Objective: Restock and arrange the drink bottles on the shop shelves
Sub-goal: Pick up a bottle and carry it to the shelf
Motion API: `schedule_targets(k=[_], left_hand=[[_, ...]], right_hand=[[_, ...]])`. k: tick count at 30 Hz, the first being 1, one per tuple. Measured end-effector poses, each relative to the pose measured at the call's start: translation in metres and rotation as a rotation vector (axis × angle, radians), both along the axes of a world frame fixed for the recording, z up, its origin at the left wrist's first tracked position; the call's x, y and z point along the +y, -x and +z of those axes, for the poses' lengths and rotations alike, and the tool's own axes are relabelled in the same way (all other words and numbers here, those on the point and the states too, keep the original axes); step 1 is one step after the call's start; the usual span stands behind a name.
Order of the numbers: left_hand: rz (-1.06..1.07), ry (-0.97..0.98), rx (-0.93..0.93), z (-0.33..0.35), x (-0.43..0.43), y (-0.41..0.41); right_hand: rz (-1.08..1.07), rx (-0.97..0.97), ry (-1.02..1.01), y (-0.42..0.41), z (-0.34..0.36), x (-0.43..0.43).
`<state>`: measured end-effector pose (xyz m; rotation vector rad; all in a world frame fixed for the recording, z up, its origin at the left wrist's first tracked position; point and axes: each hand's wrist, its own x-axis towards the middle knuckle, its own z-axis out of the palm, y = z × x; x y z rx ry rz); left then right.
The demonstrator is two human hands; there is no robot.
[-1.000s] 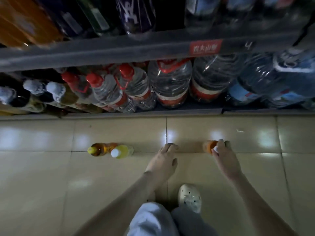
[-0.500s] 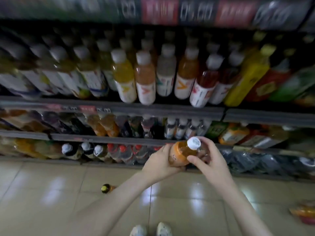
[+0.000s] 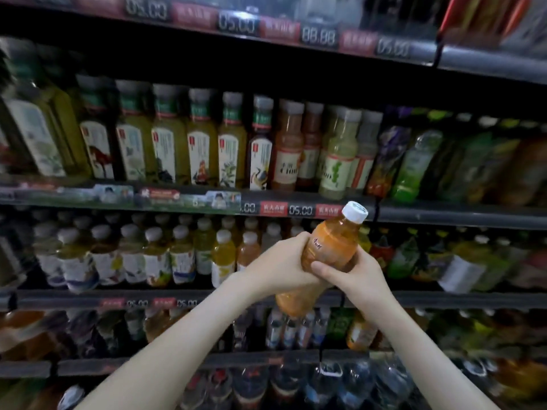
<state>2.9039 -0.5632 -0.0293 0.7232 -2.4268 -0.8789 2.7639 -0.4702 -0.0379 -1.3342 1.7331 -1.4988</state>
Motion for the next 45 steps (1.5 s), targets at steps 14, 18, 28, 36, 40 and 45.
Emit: schedule_targets(k=[14,18,28,36,40,45], left_hand=[[0.121,0.224,0.207,0.026,-0.009,0.062],[0.156,0.277,0.262,0.032,-0.007,0.118],[0.386,0.392,0.281,0.047,-0.014,0.318],[0.362,0.440,0.294,0.050,-0.005,0.444],[0.369,0.269,0.196,0.049,-0.019,0.472],[0.476,0.362,0.208,0.046,-0.019,0.487]], right_hand=[[-0.481,0.043,0.194,0.097,0.059,0.035],[-0.524,0.025,0.270,0.146,0.061,0.044],[-0.485,-0.010,0.275,0.318,0.054,0.060],[-0.396,0.061,0.219,0.429,0.067,0.049],[-0.363,0.058,0.201,0.452,0.067,0.037],[-0.360,0.066,0.152,0.469,0.052,0.030]])
